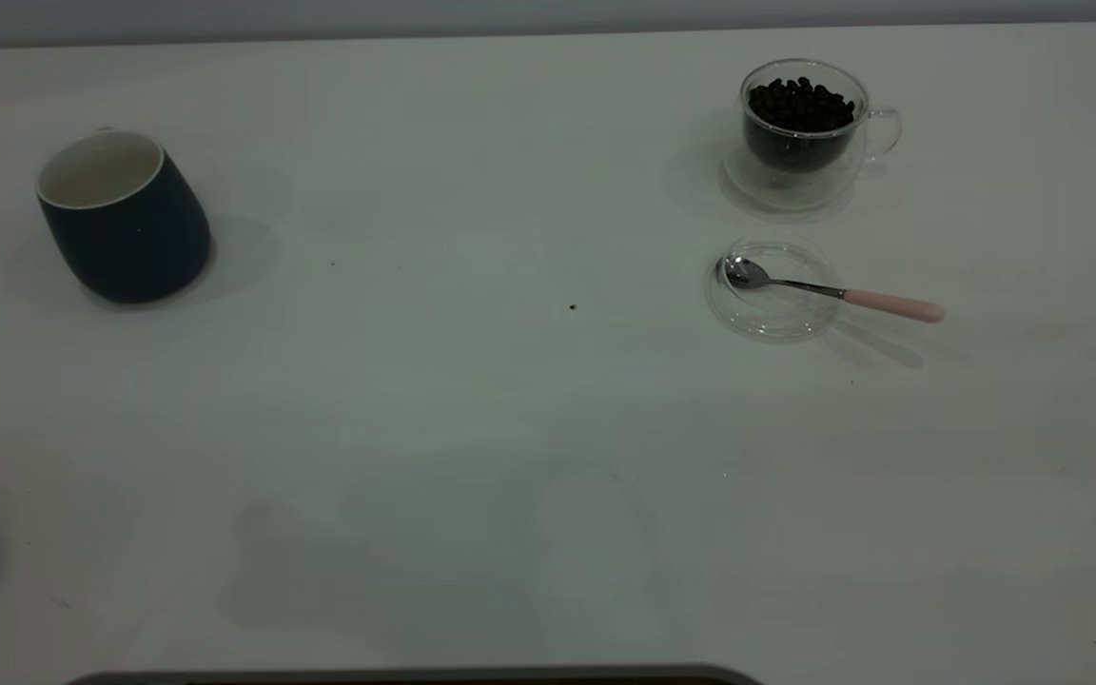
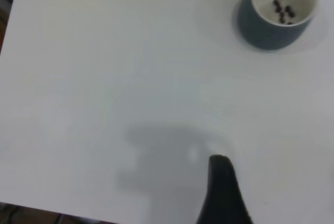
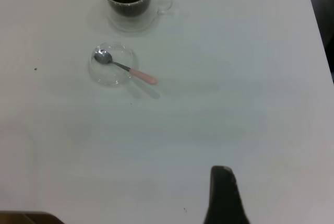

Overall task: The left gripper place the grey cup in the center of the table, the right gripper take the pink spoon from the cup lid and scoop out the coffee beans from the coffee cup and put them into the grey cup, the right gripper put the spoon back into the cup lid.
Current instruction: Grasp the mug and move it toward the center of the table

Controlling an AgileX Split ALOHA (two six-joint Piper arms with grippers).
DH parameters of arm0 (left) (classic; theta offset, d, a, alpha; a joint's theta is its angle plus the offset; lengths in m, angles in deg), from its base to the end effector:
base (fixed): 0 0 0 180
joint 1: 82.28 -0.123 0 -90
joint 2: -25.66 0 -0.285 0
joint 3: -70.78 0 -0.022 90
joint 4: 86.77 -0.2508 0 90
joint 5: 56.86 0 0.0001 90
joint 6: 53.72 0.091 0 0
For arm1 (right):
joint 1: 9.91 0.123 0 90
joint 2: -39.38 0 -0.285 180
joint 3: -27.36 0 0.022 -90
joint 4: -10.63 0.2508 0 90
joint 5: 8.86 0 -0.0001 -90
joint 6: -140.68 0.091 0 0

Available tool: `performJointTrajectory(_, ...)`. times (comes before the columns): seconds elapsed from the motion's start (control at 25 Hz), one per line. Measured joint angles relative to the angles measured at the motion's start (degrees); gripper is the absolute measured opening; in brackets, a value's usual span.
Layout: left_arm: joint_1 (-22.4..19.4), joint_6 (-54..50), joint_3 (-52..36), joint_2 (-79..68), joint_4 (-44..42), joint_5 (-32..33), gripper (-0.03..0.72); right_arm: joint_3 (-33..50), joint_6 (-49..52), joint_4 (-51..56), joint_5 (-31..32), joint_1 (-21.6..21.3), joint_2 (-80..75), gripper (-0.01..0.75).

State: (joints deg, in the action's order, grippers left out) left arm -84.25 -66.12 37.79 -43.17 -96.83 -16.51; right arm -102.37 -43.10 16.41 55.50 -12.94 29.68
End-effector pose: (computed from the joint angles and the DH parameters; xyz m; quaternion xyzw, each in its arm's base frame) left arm 0.2025 0.0173 0.2879 -0.0734 0.9406 0.0457 0.3284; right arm 0.0005 0.0083 0.2645 -0.0077 0.8831 0.0226 0.4685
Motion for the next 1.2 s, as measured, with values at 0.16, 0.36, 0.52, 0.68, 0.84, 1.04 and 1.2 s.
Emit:
performJointTrajectory(0.16,0.0,-1.7,7.4,-17.2,-3.3,-0.9,0.586,0.0,0.0,0.0,0.0,0.0,0.0,0.556)
performJointTrajectory(0.36,0.0,-2.0,22.0,-37.5,-9.2,2.4,0.586,0.0,0.0,0.0,0.0,0.0,0.0,0.556)
performJointTrajectory(0.52,0.0,0.4,33.1,-49.4,-11.4,6.3,0.586,0.0,0.0,0.0,0.0,0.0,0.0,0.556)
performJointTrajectory(0.68,-1.4,6.6,40.0,-56.1,-8.9,6.5,0.586,0.0,0.0,0.0,0.0,0.0,0.0,0.556)
performJointTrajectory(0.84,-6.3,19.0,41.3,-57.3,1.2,4.6,0.586,0.0,0.0,0.0,0.0,0.0,0.0,0.556)
performJointTrajectory(1.04,-14.7,38.7,41.4,-57.5,16.1,6.1,0.586,0.0,0.0,0.0,0.0,0.0,0.0,0.556)
performJointTrajectory(1.2,-17.2,47.9,41.4,-58.7,23.6,4.4,0.586,0.0,0.0,0.0,0.0,0.0,0.0,0.556)
